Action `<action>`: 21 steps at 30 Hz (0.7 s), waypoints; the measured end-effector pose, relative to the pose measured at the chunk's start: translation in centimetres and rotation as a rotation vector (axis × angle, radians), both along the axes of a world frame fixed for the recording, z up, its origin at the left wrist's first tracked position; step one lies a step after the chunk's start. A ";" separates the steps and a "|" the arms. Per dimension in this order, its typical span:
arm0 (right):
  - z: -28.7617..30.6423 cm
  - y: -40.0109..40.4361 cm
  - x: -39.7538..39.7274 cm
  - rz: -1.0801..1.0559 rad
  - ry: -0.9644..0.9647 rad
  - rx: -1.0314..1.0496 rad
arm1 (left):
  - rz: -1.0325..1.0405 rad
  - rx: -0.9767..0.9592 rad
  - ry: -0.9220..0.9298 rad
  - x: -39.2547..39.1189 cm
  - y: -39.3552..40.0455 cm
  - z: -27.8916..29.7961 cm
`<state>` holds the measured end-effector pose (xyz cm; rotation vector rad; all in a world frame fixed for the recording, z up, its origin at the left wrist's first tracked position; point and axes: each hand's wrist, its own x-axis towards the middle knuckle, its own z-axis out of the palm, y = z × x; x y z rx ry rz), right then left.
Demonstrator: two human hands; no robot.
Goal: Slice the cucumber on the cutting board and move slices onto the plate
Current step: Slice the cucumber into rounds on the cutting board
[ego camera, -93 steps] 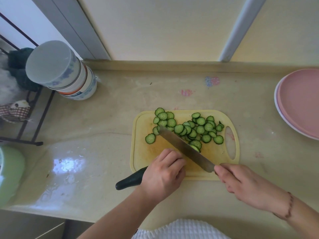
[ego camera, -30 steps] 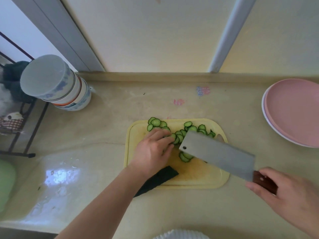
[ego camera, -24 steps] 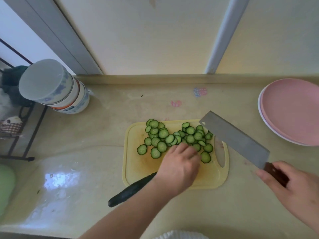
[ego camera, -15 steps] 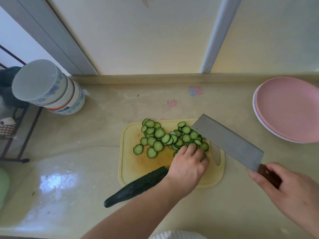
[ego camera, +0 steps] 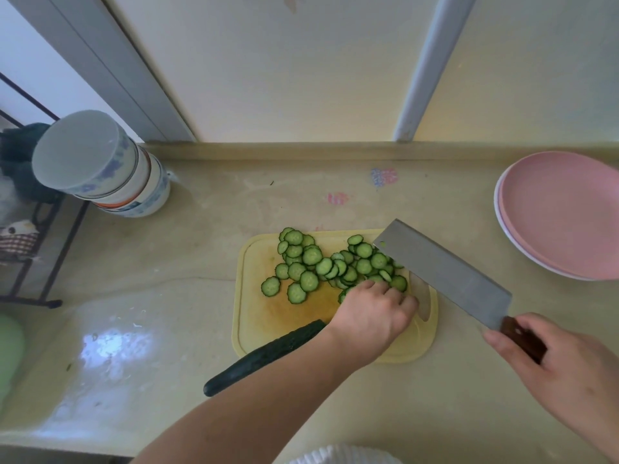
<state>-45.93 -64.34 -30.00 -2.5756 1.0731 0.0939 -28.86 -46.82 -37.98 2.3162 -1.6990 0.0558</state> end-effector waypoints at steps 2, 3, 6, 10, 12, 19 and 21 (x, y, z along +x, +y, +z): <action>0.0 -0.1 -0.1 -0.002 -0.008 0.022 | 0.087 -0.133 0.112 0.8 0.5 0.5; 0.0 -0.2 -0.2 0.000 -0.012 0.027 | 0.163 -0.202 0.191 1.4 0.8 0.9; 0.1 0.0 0.0 0.020 0.003 0.040 | 0.440 -0.360 0.356 3.8 2.3 1.7; 0.2 1.2 0.8 0.074 -0.023 0.100 | 0.657 -0.312 0.421 7.0 4.2 1.1; 0.3 2.0 1.1 0.116 -0.043 0.215 | 0.687 -0.271 0.460 7.7 4.7 0.7; 0.7 4.6 2.1 0.229 0.013 0.834 | 0.482 -0.303 0.263 4.1 9.4 1.4; 0.3 5.0 2.3 0.282 0.065 0.900 | 0.385 -0.225 0.220 1.7 11.5 0.9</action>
